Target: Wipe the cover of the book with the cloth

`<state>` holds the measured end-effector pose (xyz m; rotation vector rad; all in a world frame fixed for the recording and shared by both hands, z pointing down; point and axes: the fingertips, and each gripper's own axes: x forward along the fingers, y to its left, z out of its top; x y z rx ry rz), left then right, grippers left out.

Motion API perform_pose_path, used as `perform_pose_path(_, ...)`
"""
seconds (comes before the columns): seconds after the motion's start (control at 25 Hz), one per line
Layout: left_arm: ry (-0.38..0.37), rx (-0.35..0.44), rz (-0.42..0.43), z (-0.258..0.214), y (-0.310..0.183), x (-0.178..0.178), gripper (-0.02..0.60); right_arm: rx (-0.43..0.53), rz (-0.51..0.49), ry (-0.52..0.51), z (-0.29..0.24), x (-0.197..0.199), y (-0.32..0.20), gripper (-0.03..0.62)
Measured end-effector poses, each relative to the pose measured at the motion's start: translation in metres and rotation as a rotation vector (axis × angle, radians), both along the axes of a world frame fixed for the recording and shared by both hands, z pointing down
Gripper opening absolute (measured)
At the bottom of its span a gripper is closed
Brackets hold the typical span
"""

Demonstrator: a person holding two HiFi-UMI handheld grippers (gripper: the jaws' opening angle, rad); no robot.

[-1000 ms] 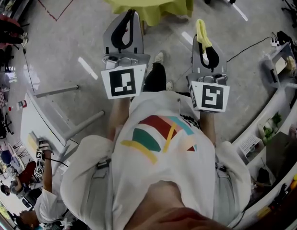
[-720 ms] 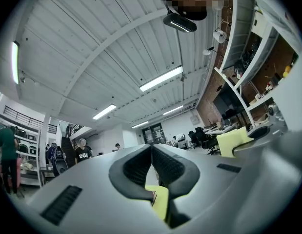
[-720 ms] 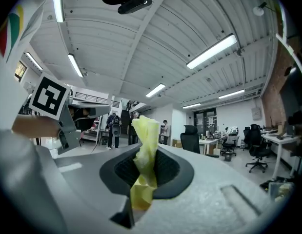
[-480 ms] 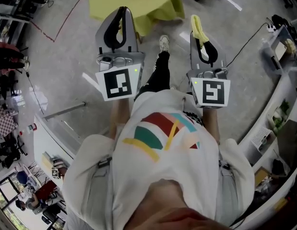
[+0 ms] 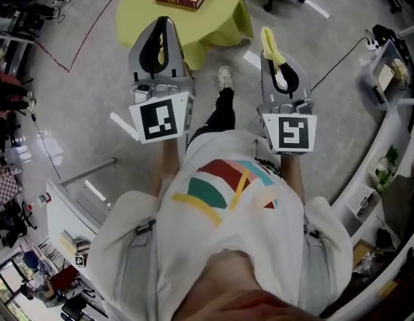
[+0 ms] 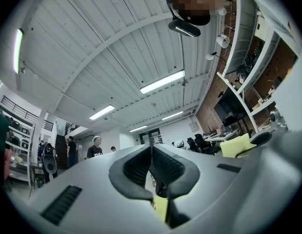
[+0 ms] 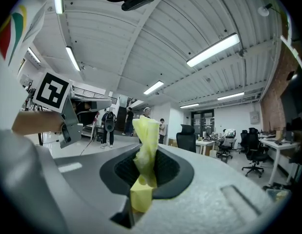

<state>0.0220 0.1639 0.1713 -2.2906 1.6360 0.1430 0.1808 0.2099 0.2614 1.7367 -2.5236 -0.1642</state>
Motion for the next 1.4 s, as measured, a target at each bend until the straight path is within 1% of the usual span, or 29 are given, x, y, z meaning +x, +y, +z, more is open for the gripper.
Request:
perform_pose_path(0.12, 0.006, -0.012, -0.024, 0.004, -0.034, -0.006, 0.021, -0.01, -0.012, 0.016, 0.005, -0.001, -0.033, 0.031)
perform_pose_path(0.24, 0.002, -0.027, -0.049, 0.01, -0.072, -0.014, 0.021, -0.046, -0.031, 0.009, 0.01, -0.004, -0.074, 0.031)
perform_pose_path(0.36, 0.002, -0.061, -0.077, 0.022, -0.119, -0.024, 0.021, -0.038, -0.077, 0.014, 0.005, -0.015, -0.124, 0.031)
perform_pose_path(0.48, 0.01, -0.099, -0.112, 0.031, -0.171, -0.036, 0.021, -0.028, -0.116, 0.046, 0.002, -0.026, -0.179, 0.031)
perform_pose_path(0.56, 0.003, -0.125, -0.129, 0.034, -0.208, -0.04, 0.02, -0.038, -0.135, 0.063, 0.003, -0.03, -0.221, 0.031)
perform_pose_path(0.68, -0.013, -0.12, -0.133, 0.029, -0.265, -0.044, 0.021, -0.047, -0.154, 0.062, 0.001, -0.037, -0.283, 0.031)
perform_pose_path(0.84, 0.02, -0.125, -0.159, 0.024, -0.325, -0.059, 0.021, -0.039, -0.187, 0.071, -0.004, -0.053, -0.349, 0.031)
perform_pose_path(1.0, 0.026, -0.14, -0.183, 0.031, -0.364, -0.073, 0.021, -0.053, -0.222, 0.079, -0.004, -0.07, -0.395, 0.031)
perform_pose_path(1.16, 0.061, -0.17, -0.208, 0.037, -0.393, -0.086, 0.021, -0.074, -0.265, 0.115, -0.003, -0.085, -0.426, 0.031)
perform_pose_path(1.2, 0.052, -0.176, -0.212, 0.04, -0.398, -0.087, 0.021, -0.077, -0.28, 0.13, -0.002, -0.089, -0.432, 0.031)
perform_pose_path(1.32, -0.013, -0.201, -0.225, 0.052, -0.409, -0.087, 0.021, -0.091, -0.313, 0.146, 0.002, -0.098, -0.449, 0.031)
perform_pose_path(1.36, -0.011, -0.212, -0.232, 0.056, -0.412, -0.088, 0.021, -0.097, -0.319, 0.142, 0.004, -0.101, -0.453, 0.031)
perform_pose_path(1.4, 0.009, -0.223, -0.24, 0.06, -0.415, -0.09, 0.021, -0.103, -0.326, 0.14, 0.006, -0.103, -0.457, 0.031)
